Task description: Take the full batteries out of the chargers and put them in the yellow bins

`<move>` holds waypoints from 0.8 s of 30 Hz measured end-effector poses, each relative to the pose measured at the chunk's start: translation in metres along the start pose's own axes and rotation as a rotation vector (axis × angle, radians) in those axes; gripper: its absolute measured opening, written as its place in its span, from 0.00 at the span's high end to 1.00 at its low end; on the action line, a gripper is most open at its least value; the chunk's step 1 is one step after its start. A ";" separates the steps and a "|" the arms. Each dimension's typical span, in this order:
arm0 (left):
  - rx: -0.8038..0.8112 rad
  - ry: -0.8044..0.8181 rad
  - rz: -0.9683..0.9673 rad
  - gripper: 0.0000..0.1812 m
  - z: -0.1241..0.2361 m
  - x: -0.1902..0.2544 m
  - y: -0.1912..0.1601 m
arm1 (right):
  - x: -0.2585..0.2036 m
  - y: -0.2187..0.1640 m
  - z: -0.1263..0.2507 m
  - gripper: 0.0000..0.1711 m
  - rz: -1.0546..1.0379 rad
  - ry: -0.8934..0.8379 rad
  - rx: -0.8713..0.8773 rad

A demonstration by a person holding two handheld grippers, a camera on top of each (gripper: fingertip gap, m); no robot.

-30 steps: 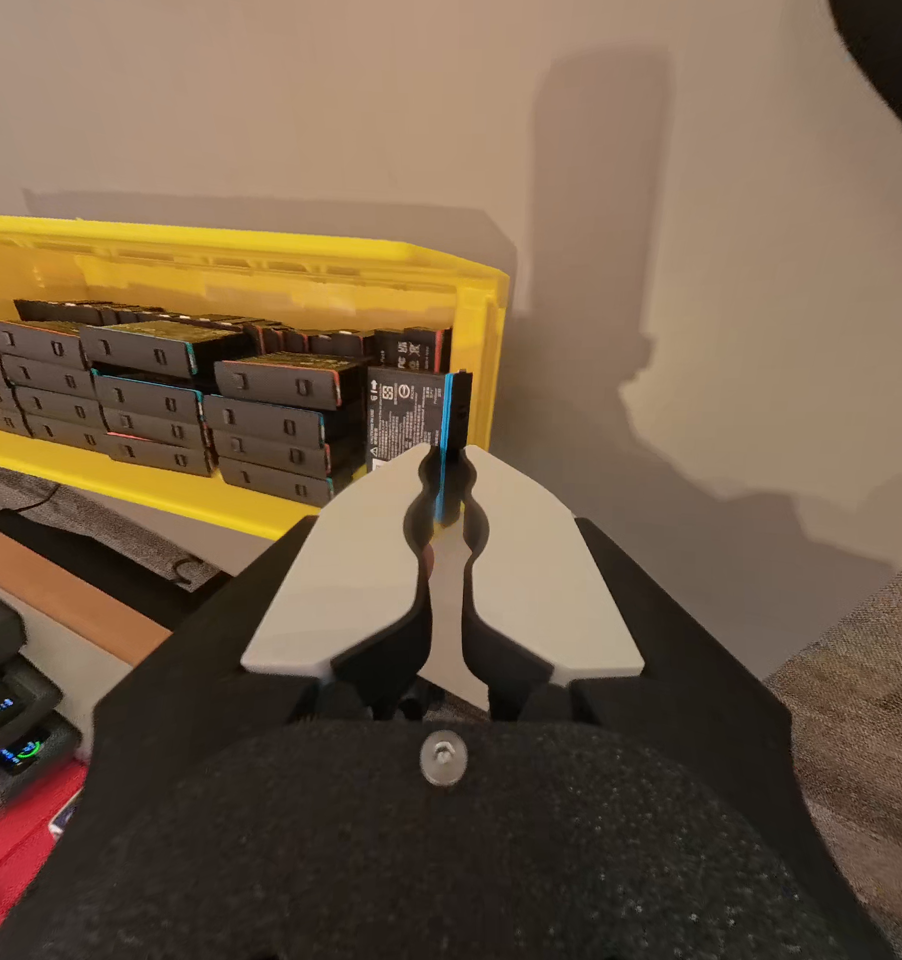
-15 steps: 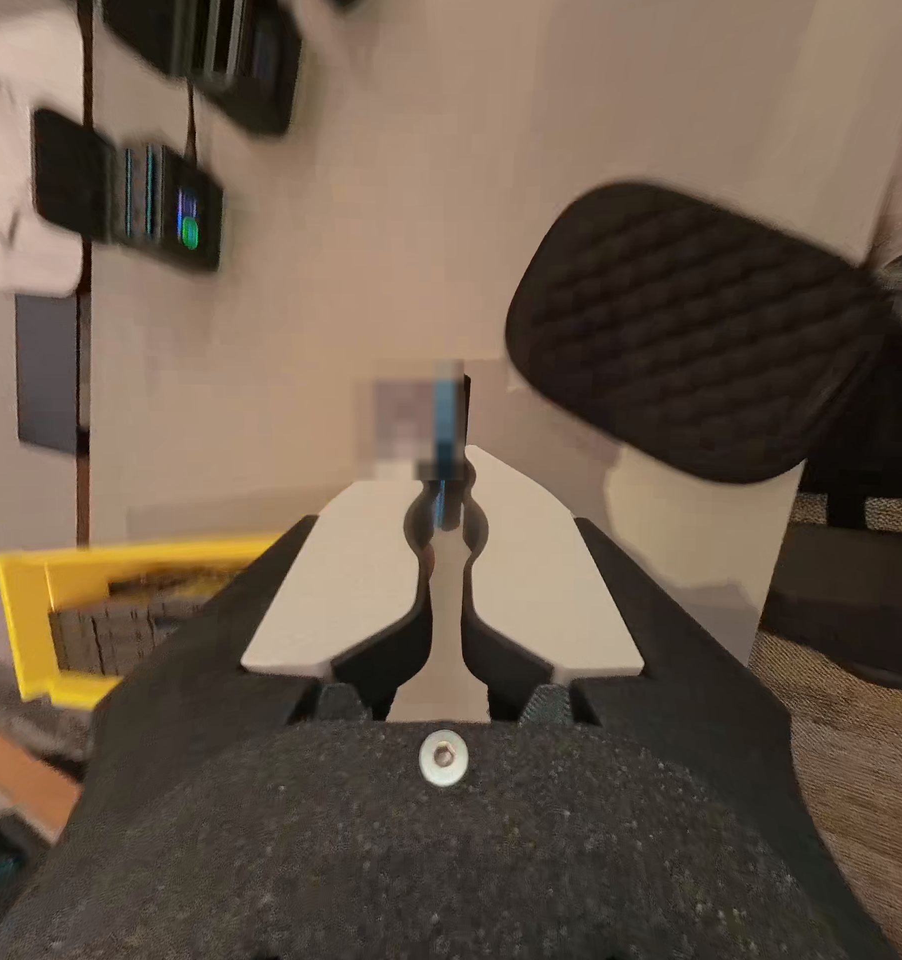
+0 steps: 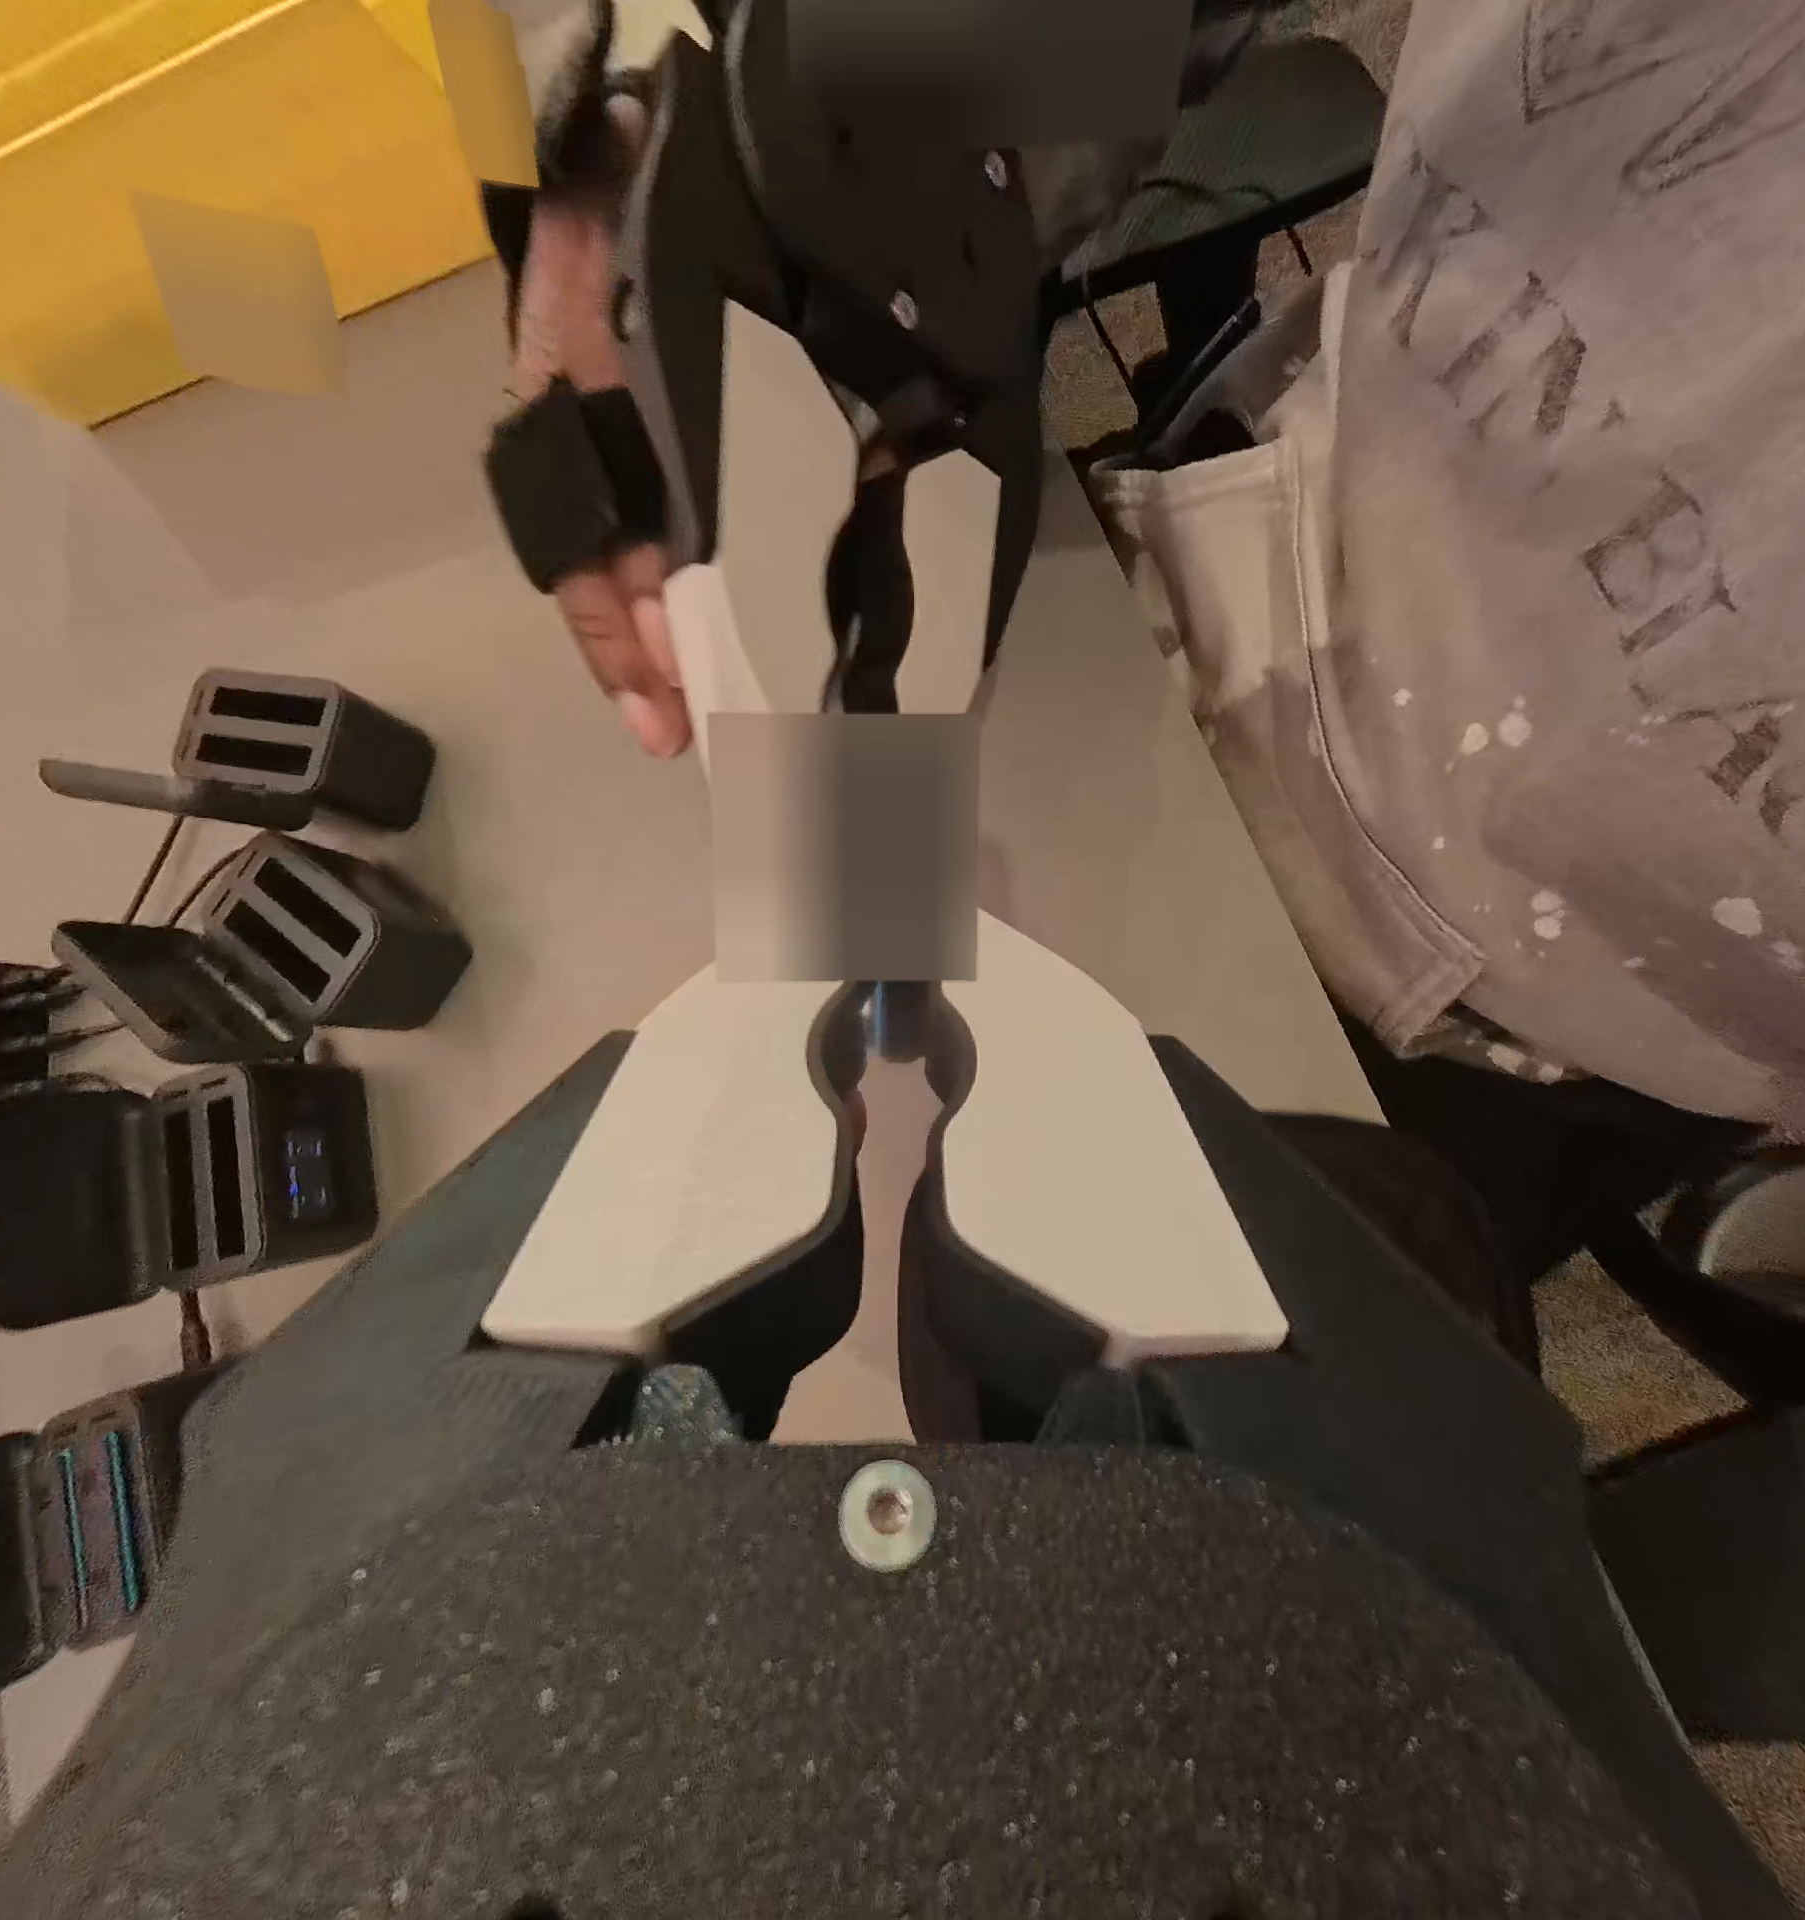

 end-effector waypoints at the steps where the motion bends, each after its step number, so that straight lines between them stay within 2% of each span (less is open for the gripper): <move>1: 0.019 0.001 0.001 0.97 -0.004 -0.001 0.001 | -0.005 -0.002 0.004 0.93 -0.004 0.008 -0.013; 4: 0.037 0.051 -0.017 0.97 -0.015 -0.004 0.000 | -0.012 -0.009 0.018 0.94 -0.147 0.041 -0.023; 6: 0.018 0.088 -0.034 0.90 -0.022 -0.005 -0.001 | -0.013 -0.017 0.028 0.94 -0.304 0.068 -0.020; 9: 0.010 0.178 -0.044 0.84 -0.030 -0.008 0.002 | -0.010 -0.032 0.043 0.94 -0.536 0.084 -0.011; 13: -0.004 0.256 -0.054 0.84 -0.039 -0.012 0.003 | -0.007 -0.039 0.057 0.94 -0.744 0.090 0.022; 19: 0.043 0.219 -0.018 0.89 -0.045 -0.020 0.015 | 0.007 -0.044 0.063 0.94 -1.002 0.135 0.105; 24: 0.096 0.194 0.057 0.90 -0.034 -0.036 0.029 | 0.026 -0.048 0.069 0.94 -1.150 0.152 0.148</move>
Point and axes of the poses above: each gripper's, where its closed fingertips meet, z back along the fingers, y out of its top, x = y × z across the jaws, the point moved 9 cm from there along z, back along the fingers, and after that the axes turned 2 degrees about x, right-handed, at the moved point
